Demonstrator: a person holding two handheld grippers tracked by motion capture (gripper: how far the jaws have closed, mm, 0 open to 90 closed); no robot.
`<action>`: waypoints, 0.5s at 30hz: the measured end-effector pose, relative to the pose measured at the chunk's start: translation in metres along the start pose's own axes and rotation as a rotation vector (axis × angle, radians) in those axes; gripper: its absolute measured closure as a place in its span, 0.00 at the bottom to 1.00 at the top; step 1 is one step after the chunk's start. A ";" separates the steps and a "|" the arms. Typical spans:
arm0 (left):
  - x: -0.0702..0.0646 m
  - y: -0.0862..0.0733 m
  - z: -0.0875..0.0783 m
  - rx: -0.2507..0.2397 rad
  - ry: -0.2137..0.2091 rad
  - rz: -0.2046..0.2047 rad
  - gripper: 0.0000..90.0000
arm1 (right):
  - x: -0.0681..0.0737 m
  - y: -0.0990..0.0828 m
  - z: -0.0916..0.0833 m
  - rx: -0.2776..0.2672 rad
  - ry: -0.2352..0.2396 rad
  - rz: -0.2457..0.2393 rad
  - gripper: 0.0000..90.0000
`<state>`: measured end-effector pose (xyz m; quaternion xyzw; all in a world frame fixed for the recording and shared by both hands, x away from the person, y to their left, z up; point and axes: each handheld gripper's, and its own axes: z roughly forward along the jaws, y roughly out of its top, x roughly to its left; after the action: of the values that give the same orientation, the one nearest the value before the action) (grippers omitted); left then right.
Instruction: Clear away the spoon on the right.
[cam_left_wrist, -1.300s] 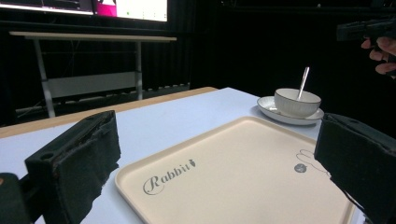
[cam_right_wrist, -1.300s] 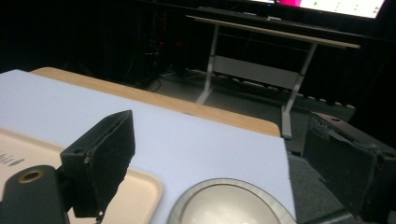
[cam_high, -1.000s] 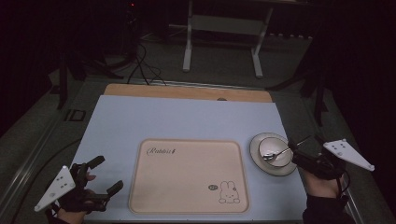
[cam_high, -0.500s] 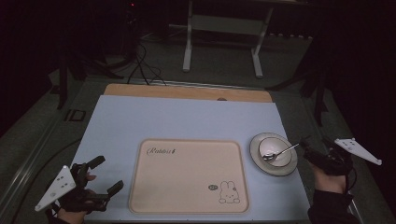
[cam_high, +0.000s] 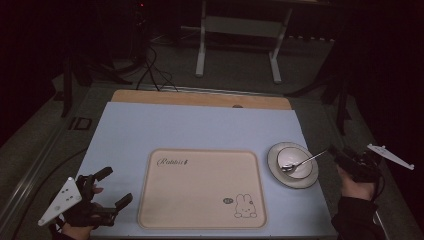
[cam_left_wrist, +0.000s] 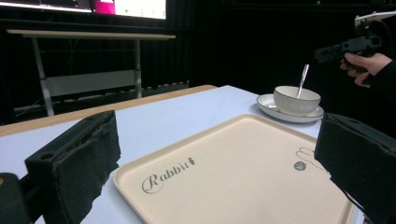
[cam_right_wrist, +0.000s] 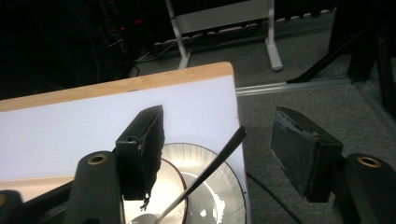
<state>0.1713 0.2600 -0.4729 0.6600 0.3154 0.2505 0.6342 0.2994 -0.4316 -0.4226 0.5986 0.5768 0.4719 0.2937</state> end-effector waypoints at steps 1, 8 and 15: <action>0.000 0.000 0.000 0.001 0.000 0.000 0.00 | -0.002 0.000 0.002 0.008 0.017 0.007 0.40; 0.000 0.000 0.000 0.003 0.001 0.003 0.00 | -0.016 -0.006 0.013 0.029 0.077 0.115 0.44; 0.000 0.000 0.000 0.004 0.001 0.005 0.00 | -0.027 -0.012 0.026 0.058 0.099 0.170 0.50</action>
<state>0.1715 0.2595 -0.4732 0.6617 0.3146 0.2520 0.6321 0.3205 -0.4505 -0.4489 0.6297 0.5511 0.5071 0.2063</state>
